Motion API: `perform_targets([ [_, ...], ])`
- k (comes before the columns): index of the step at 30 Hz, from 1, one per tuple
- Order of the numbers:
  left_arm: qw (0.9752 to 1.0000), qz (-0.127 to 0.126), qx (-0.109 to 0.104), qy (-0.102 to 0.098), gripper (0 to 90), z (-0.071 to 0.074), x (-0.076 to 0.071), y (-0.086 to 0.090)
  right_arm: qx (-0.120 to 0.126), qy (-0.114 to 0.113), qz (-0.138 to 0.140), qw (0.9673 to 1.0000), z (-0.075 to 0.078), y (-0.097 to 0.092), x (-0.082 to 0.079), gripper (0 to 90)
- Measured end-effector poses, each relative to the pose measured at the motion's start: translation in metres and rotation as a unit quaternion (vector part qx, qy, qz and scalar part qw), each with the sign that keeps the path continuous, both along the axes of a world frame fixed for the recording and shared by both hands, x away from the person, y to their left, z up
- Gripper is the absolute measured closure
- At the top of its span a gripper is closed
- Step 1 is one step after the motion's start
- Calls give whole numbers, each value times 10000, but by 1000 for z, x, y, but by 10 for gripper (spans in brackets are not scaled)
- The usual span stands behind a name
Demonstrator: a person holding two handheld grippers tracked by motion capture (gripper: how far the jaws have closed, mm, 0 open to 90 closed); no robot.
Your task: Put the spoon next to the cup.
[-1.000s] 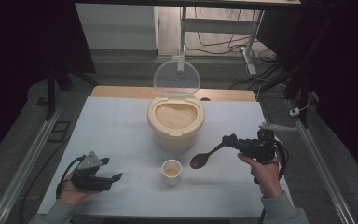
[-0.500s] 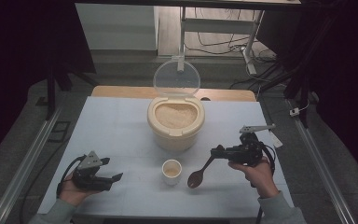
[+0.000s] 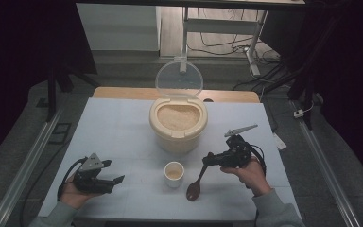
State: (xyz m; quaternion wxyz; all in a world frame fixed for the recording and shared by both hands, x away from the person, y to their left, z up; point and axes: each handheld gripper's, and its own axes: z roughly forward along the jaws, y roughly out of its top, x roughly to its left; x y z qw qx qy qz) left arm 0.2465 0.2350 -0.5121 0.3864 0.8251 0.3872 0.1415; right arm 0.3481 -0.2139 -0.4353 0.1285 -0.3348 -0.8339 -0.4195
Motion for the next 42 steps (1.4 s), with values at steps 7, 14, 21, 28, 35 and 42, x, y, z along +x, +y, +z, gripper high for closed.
perform_targets([
  [7, 10000, -6, 12, 9, 204, 0, 0, -1, -152, -95, -180, 9997, -11, 5, 15, 781],
  [14, 10000, -18, 15, 21, 204, -1, 0, -1, -249, -471, -353, 9980, -25, 9, 22, 726],
  [21, 10000, -17, 14, 15, 204, -1, 0, -1, -423, -885, -555, 9936, -38, 12, 24, 662],
  [28, 10000, -27, 25, 27, 204, -1, 0, -1, -680, -1049, -753, 9893, -55, 13, 31, 593],
  [35, 10000, -32, 32, 31, 204, -2, 0, -1, -1027, -1170, -935, 9834, -71, 20, 37, 523],
  [42, 10000, -33, 35, 31, 204, -2, 0, -1, -1422, -1305, -1083, 9752, -80, 27, 38, 483],
])
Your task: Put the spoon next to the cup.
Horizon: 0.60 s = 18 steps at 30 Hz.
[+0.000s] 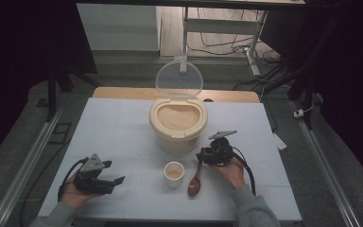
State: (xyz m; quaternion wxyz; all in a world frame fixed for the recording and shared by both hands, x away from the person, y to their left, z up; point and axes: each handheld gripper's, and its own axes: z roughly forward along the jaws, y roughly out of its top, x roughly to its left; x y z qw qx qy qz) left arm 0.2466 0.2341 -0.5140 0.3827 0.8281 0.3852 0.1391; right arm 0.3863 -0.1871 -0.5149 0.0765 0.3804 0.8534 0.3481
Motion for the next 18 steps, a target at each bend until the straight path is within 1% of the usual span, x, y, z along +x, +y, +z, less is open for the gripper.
perform_targets([
  [2, 10000, -7, 6, -2, 204, 0, 0, 0, -53, -50, -33, 10000, -1, 1, 0, 483],
  [3, 10000, -12, 10, 1, 204, 0, 0, 0, -43, -56, -48, 10000, -1, 1, 0, 483],
  [7, 10000, -17, 19, 4, 204, 0, 0, 0, -136, -77, -73, 9999, -4, 2, 0, 474],
  [10, 10000, -12, 18, 5, 204, 0, 0, 0, -72, -124, -158, 9998, -3, 1, 0, 437],
  [12, 10000, -10, 16, 1, 204, 0, 0, 0, -5, -206, -259, 9995, 0, -3, -1, 419],
  [13, 10000, -12, 15, 0, 204, 0, 0, 0, 135, -277, -328, 9990, 4, -7, -2, 417],
  [14, 10000, -7, 8, -3, 205, 0, 0, 0, 214, -298, -333, 9988, 6, -11, -3, 409],
  [16, 10000, 0, -3, -5, 204, 0, 0, 1, 400, -401, -286, 9980, 13, -22, -9, 428],
  [18, 10000, 2, 1, -1, 204, 0, 0, 1, 474, -473, -145, 9977, 18, -32, -17, 434],
])
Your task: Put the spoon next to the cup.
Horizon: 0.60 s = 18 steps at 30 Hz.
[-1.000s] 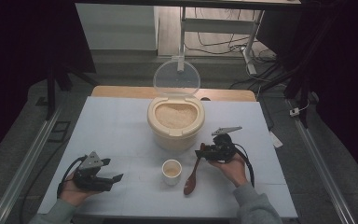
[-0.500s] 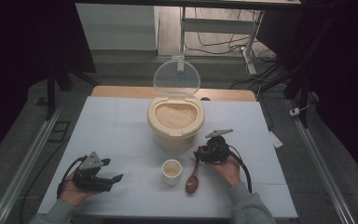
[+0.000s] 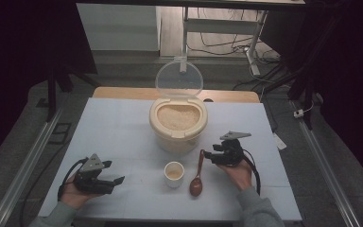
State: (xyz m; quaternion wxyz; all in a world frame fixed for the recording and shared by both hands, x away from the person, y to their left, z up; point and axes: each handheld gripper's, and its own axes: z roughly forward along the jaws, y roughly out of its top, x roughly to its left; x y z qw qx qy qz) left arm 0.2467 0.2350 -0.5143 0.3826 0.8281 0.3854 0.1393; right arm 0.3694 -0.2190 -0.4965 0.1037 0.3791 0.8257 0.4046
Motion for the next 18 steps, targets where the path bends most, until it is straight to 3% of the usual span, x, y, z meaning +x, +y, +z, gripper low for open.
perform_targets([
  [4, 10000, 15, 0, -23, 204, 0, 0, 0, 193, -95, 267, 9994, 6, -19, -15, 445],
  [8, 10000, 46, -16, -30, 204, 1, 0, 0, 194, -265, 442, 9985, 10, -37, -31, 446],
  [11, 10000, 44, -10, -43, 205, 1, 0, 0, 305, -385, 471, 9977, 11, -52, -41, 446],
  [18, 9999, 77, -29, -91, 205, 1, 0, 0, 240, -594, 428, 9970, 10, -75, -56, 447],
])
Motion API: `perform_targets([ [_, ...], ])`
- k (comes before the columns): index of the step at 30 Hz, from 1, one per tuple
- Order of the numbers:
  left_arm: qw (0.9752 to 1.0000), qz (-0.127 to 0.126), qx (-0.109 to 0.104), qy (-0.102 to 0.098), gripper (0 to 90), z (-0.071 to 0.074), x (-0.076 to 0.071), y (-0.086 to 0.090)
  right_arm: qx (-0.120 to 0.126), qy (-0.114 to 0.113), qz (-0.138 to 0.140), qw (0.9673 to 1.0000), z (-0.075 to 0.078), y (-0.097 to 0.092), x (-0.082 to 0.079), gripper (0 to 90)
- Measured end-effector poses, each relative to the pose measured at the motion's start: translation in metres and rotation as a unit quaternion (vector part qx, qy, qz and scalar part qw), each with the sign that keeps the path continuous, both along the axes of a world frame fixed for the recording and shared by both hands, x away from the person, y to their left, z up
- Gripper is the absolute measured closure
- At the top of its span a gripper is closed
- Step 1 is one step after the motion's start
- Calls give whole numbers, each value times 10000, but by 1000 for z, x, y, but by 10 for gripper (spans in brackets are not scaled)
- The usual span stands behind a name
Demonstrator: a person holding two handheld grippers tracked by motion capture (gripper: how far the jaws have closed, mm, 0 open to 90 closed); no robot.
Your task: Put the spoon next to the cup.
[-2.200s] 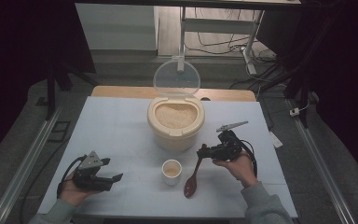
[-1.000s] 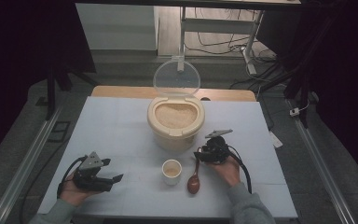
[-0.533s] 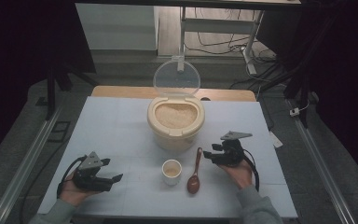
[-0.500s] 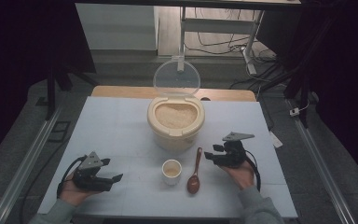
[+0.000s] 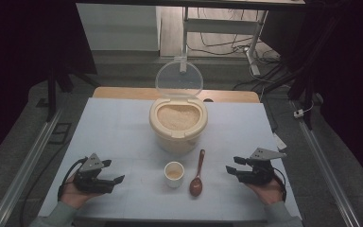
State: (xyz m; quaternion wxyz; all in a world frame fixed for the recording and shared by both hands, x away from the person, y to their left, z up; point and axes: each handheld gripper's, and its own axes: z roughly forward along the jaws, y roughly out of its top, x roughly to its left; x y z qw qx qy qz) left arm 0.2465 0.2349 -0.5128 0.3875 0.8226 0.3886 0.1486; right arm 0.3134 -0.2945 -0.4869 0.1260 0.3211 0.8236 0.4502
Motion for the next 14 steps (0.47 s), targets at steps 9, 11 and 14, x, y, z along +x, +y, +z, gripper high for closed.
perform_targets([
  [9, 10000, 12, 6, -30, 205, 0, 0, 0, -122, -92, -14, 9999, -4, -8, -4, 447],
  [11, 10000, 16, 4, -38, 204, 0, 0, 1, -116, -120, 7, 9999, -4, -6, -4, 447],
  [14, 10000, 20, 6, -38, 204, 0, 0, 1, -223, -149, 14, 9996, -5, -6, -4, 447],
])
